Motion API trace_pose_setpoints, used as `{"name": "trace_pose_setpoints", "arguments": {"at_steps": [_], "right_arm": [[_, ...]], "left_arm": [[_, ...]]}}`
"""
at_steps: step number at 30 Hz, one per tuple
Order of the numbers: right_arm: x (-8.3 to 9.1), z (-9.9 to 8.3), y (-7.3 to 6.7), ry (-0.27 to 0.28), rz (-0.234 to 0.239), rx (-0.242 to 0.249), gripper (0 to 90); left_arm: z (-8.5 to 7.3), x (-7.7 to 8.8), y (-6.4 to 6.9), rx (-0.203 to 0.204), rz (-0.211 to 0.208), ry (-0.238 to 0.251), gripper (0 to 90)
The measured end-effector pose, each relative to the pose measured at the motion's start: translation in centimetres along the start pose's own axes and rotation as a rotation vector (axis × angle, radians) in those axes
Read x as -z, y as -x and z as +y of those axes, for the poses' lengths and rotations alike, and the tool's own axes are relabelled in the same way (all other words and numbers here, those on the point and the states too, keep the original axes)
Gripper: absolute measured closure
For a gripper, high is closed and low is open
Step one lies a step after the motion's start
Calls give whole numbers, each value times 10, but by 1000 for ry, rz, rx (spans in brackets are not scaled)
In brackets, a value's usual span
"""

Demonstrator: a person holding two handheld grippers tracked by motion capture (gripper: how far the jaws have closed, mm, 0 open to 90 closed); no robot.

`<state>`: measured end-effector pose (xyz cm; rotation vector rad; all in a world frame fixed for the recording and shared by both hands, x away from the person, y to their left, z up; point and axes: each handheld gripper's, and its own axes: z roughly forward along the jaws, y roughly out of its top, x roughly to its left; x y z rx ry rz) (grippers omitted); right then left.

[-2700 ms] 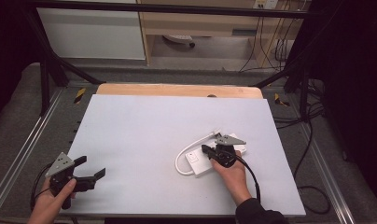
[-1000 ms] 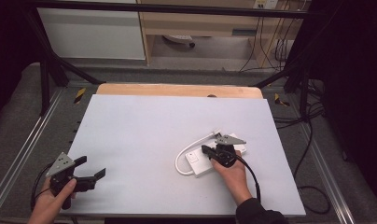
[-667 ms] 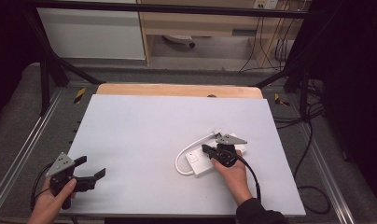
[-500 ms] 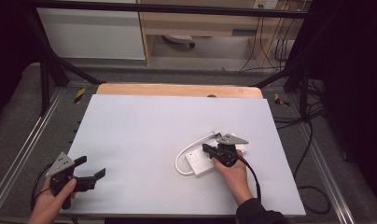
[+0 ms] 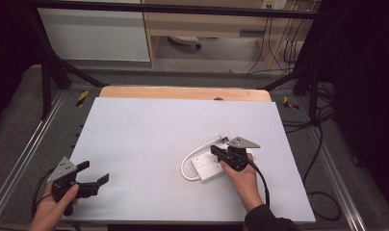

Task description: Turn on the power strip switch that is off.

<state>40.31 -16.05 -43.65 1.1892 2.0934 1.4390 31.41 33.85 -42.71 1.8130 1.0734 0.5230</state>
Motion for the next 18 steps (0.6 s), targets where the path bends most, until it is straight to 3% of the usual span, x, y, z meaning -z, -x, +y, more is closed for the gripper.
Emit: {"name": "trace_pose_setpoints", "arguments": {"at_steps": [18], "right_arm": [[12,8,-2,34,-43,35,741]], "left_arm": [[0,0,0,1,0,-1,63]]}}
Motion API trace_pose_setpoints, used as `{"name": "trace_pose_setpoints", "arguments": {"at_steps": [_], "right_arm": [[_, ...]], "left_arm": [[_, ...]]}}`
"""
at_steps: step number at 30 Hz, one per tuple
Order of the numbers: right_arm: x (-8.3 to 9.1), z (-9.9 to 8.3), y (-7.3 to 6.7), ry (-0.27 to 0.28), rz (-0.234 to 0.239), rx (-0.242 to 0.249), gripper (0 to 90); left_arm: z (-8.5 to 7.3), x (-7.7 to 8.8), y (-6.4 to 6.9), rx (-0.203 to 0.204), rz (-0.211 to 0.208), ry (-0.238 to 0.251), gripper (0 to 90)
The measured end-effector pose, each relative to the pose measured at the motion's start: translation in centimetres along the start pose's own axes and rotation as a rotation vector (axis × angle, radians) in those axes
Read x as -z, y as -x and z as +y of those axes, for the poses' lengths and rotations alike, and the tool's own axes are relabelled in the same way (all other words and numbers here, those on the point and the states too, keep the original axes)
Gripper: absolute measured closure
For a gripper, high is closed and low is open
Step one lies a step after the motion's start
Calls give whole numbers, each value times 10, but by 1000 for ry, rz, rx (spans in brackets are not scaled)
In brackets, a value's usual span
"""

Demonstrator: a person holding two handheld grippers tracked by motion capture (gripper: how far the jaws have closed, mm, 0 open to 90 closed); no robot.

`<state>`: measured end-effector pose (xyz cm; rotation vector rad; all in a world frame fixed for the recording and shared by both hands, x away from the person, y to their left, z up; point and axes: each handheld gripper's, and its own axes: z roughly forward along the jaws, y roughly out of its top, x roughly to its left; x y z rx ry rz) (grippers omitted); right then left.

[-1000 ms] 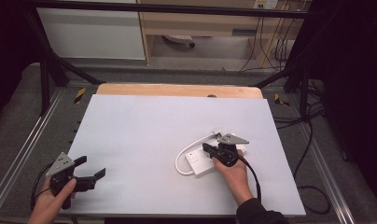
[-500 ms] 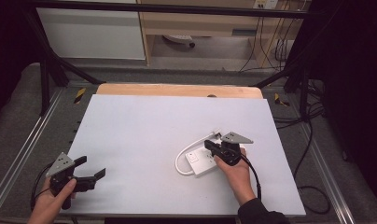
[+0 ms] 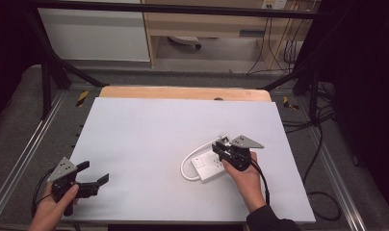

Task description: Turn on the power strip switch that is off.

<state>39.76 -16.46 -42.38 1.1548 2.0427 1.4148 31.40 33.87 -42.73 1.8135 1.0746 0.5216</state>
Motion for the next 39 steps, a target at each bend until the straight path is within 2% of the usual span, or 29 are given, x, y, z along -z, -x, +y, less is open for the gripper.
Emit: {"name": "trace_pose_setpoints", "arguments": {"at_steps": [9,18,27,34,39], "right_arm": [[4,4,-1,11,-15,5,631],[12,9,-2,1,-43,-13,378],[22,17,-3,12,-72,-6,197],[29,21,-3,18,-95,-2,86],[36,25,-1,32,-96,-6,43]], "left_arm": [[0,0,0,0,0,-1,63],[0,0,0,-1,-2,0,63],[0,0,0,1,-1,-1,63],[-1,0,0,1,1,-2,63],[-1,0,0,2,2,-2,63]]}}
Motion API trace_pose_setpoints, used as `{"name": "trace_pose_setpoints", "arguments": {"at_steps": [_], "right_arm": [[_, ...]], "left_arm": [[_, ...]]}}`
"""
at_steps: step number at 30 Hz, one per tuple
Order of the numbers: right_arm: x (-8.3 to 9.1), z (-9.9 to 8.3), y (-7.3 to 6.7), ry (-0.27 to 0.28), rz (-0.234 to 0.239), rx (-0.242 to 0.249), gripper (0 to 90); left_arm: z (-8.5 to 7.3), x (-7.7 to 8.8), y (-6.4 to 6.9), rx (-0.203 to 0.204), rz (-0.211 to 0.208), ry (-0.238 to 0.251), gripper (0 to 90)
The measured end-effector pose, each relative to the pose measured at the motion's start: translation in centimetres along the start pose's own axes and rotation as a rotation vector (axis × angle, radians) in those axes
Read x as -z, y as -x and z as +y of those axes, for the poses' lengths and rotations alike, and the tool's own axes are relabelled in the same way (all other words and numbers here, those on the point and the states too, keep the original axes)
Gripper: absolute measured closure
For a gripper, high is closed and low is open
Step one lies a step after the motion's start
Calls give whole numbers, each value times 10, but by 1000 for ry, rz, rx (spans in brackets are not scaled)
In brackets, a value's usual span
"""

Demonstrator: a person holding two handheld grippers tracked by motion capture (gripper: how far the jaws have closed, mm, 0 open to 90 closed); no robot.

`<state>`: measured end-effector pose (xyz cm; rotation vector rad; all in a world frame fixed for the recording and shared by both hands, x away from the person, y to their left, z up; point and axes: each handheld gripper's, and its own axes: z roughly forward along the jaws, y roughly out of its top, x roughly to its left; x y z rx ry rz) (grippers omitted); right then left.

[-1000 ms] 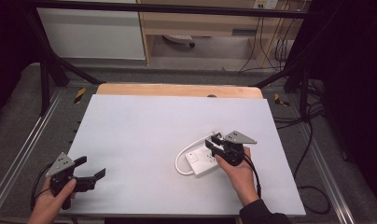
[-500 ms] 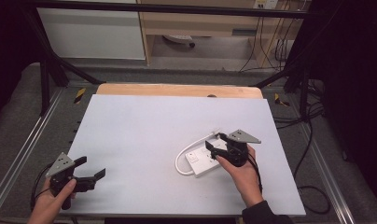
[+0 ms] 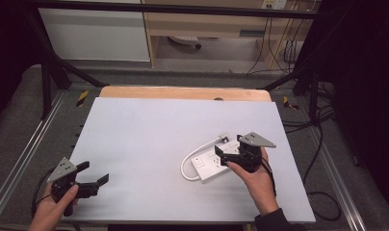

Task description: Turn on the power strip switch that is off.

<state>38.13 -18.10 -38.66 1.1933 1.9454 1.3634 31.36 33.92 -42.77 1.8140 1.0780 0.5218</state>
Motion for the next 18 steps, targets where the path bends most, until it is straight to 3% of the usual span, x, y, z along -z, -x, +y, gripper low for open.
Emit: {"name": "trace_pose_setpoints", "arguments": {"at_steps": [10,18], "right_arm": [[22,6,13,70,-23,11,36],[37,3,24,81,-43,33,59]], "left_arm": [[0,0,0,2,2,1,63],[0,0,0,3,3,2,63]]}}
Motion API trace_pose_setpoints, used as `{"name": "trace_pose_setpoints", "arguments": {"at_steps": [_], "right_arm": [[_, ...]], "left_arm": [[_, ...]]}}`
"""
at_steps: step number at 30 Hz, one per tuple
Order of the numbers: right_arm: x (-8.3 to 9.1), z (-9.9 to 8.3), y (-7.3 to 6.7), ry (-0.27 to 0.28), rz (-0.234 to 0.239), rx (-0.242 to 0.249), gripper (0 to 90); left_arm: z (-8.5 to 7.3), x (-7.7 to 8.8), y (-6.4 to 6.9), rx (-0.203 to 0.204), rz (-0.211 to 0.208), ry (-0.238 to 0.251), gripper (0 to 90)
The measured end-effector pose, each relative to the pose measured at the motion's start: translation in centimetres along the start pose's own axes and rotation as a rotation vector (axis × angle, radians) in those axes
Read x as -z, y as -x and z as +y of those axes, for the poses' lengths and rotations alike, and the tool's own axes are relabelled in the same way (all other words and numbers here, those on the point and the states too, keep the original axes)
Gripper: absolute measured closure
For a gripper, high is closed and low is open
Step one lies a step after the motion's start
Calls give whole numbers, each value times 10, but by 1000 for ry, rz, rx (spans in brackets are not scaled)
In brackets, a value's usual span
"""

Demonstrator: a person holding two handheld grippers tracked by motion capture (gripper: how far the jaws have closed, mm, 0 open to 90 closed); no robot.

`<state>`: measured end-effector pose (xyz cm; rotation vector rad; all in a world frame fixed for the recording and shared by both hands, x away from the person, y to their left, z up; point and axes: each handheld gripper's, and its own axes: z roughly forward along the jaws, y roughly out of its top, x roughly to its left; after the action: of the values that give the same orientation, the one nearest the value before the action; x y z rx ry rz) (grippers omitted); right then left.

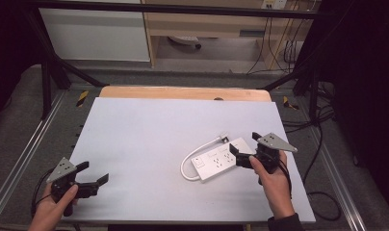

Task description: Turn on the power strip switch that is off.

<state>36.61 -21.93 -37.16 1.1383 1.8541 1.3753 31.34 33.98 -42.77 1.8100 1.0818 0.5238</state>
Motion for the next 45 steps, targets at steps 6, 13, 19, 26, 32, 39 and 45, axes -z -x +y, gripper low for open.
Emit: {"name": "trace_pose_setpoints", "arguments": {"at_steps": [6,13,19,26,32,39,45], "right_arm": [[10,-4,11,1,-16,-8,61],[26,-13,26,3,-55,-29,62],[35,-22,36,-1,-76,-35,67],[40,-33,43,-8,-89,-38,67],[42,-45,50,-25,-93,-49,66],[41,-61,55,-57,-89,-51,58],[33,-72,54,-113,-66,-19,49]], "left_arm": [[0,1,0,0,0,3,63],[0,1,-1,-1,0,3,63],[0,1,0,0,1,5,63],[0,1,-1,0,2,6,63],[0,1,0,-1,2,5,63],[0,2,0,-1,0,6,63],[0,1,0,0,-1,4,63]]}}
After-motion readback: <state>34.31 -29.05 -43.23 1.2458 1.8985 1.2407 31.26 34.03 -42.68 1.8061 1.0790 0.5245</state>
